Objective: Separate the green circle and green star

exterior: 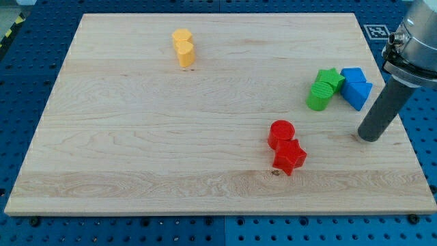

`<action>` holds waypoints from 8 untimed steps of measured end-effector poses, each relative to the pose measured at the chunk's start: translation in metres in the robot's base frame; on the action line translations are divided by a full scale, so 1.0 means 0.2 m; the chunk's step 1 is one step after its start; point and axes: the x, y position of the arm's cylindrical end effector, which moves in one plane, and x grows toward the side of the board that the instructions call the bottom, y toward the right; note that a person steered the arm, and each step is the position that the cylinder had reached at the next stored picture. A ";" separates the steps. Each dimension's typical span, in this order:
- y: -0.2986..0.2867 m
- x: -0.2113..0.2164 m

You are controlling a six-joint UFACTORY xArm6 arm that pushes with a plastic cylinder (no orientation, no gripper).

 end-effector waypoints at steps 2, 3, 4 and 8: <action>0.00 -0.12; 0.00 -0.20; 0.00 -0.21; -0.09 -0.32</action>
